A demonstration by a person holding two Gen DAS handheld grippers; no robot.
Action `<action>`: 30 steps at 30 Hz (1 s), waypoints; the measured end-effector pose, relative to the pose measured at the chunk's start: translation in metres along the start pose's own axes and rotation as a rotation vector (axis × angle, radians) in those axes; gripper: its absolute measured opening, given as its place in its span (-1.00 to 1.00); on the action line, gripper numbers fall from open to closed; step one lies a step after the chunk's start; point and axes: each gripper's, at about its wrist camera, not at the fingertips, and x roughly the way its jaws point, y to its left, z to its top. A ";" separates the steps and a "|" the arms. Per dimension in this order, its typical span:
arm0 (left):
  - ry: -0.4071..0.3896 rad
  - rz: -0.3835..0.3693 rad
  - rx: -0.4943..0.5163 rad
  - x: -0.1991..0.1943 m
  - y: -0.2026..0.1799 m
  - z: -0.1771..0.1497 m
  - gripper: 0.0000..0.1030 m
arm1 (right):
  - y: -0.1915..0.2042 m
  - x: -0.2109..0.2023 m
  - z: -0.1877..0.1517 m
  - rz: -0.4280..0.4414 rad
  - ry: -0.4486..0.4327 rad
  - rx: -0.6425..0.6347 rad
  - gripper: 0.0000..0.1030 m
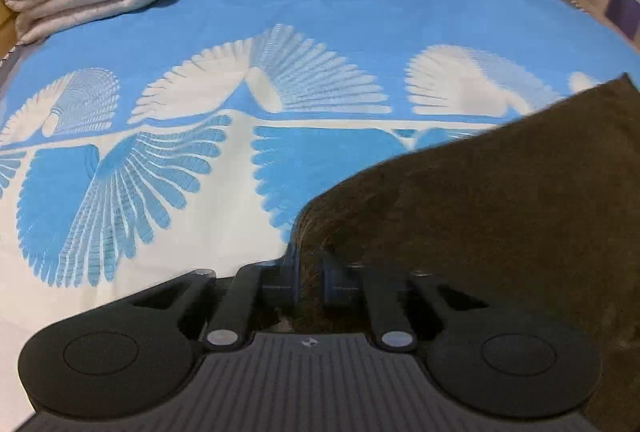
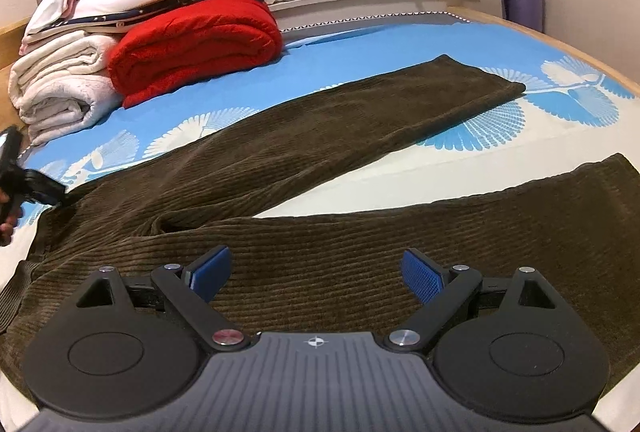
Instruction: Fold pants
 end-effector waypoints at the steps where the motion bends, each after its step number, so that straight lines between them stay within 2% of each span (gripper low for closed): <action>1: -0.026 0.006 0.010 -0.010 -0.005 -0.002 -0.79 | 0.000 0.002 0.002 -0.006 -0.002 -0.005 0.80; 3: -0.096 -0.019 0.028 -0.040 -0.017 -0.011 -0.80 | -0.003 0.009 0.017 -0.027 -0.019 -0.013 0.80; 5: -0.144 -0.056 0.048 -0.070 -0.032 -0.026 -0.80 | -0.014 0.023 0.048 -0.051 -0.037 0.016 0.79; 8: -0.200 -0.134 0.157 -0.117 -0.062 -0.064 -0.80 | -0.041 0.060 0.110 -0.058 -0.022 0.188 0.80; 10: -0.167 -0.205 0.207 -0.133 -0.076 -0.095 -0.81 | -0.056 0.095 0.150 0.020 0.024 0.325 0.79; 12: -0.100 -0.252 0.204 -0.128 -0.082 -0.117 -0.82 | -0.062 0.135 0.183 0.062 0.083 0.418 0.79; 15: -0.017 -0.221 0.210 -0.111 -0.087 -0.134 -0.82 | -0.062 0.201 0.214 0.070 0.155 0.548 0.79; 19: 0.026 -0.262 0.119 -0.097 -0.074 -0.128 -0.83 | -0.034 0.267 0.222 -0.006 0.193 0.530 0.79; 22: 0.023 -0.287 0.070 -0.093 -0.065 -0.126 -0.83 | -0.014 0.307 0.212 -0.216 0.230 0.390 0.79; 23: 0.023 -0.294 0.051 -0.094 -0.061 -0.124 -0.83 | -0.015 0.318 0.205 -0.270 0.250 0.383 0.78; 24: 0.023 -0.302 0.028 -0.093 -0.058 -0.123 -0.83 | -0.020 0.324 0.202 -0.286 0.259 0.408 0.78; 26: 0.025 -0.317 -0.019 -0.088 -0.050 -0.118 -0.83 | -0.038 0.326 0.192 -0.255 0.215 0.546 0.76; 27: 0.020 -0.321 -0.041 -0.088 -0.047 -0.117 -0.83 | -0.044 0.325 0.191 -0.234 0.180 0.567 0.69; 28: 0.014 -0.323 -0.054 -0.091 -0.044 -0.115 -0.83 | -0.046 0.326 0.193 -0.194 0.156 0.555 0.51; 29: 0.003 -0.322 -0.065 -0.091 -0.041 -0.113 -0.83 | -0.046 0.329 0.196 -0.142 0.152 0.532 0.05; 30: -0.009 -0.315 -0.082 -0.092 -0.040 -0.111 -0.83 | -0.047 0.332 0.197 -0.088 0.160 0.521 -0.79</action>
